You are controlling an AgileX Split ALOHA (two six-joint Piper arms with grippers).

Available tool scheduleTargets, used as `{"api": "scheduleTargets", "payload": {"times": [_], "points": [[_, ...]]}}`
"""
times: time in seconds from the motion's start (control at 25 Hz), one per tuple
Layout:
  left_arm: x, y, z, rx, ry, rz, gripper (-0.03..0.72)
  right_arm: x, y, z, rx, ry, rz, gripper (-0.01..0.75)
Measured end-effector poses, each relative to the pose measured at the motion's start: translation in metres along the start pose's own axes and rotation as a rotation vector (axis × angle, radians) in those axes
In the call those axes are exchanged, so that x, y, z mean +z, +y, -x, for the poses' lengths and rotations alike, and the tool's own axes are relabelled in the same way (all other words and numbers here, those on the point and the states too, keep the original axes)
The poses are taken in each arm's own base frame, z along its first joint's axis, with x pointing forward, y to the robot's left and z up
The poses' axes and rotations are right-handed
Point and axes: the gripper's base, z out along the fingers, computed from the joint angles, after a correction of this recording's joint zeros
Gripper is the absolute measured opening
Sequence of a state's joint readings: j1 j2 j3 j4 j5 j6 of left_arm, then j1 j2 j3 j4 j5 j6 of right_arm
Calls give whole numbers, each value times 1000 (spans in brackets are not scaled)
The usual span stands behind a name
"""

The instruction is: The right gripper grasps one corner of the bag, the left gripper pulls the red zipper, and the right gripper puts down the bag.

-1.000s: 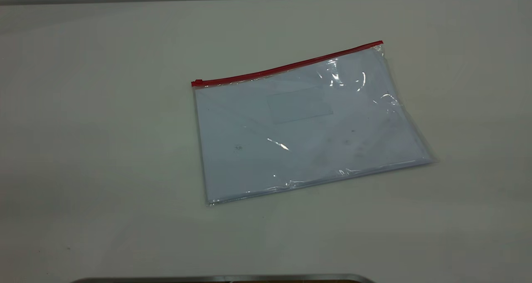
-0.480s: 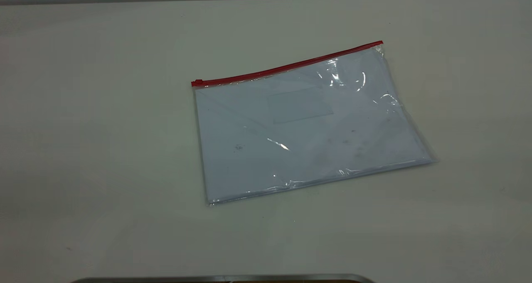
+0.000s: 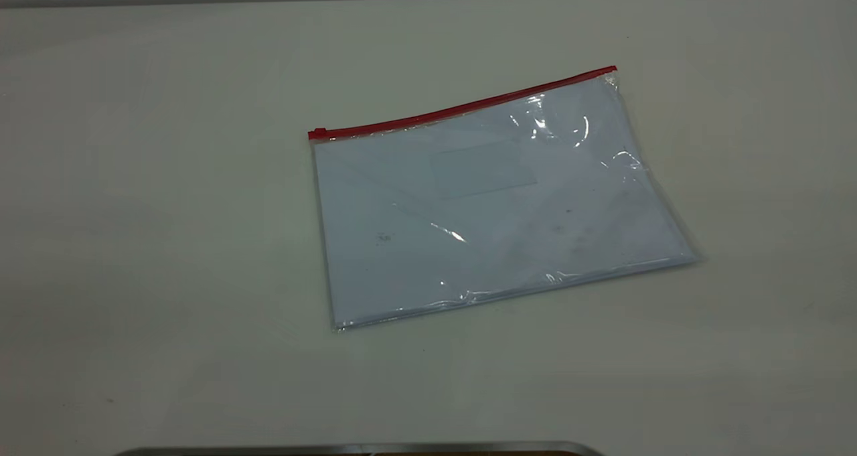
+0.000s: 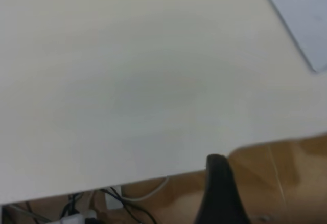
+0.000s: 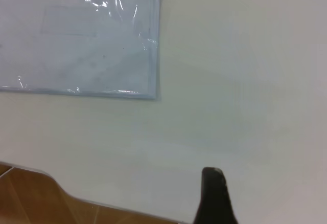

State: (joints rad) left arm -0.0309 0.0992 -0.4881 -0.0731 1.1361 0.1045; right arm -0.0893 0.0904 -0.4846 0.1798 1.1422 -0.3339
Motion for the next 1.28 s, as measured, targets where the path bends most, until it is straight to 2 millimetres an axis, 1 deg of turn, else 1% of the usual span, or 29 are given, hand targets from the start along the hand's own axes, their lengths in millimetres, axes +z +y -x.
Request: {"api": "scheduleTargets", "payload": {"times": [0.32,1.28], "points": [[-10,-1,-12,-49,-111,40,586,0,0,0,0,0,0,579],[-10,0,-12,-48,-112,47,586,0,0,0,0,-2,0,578]]}}
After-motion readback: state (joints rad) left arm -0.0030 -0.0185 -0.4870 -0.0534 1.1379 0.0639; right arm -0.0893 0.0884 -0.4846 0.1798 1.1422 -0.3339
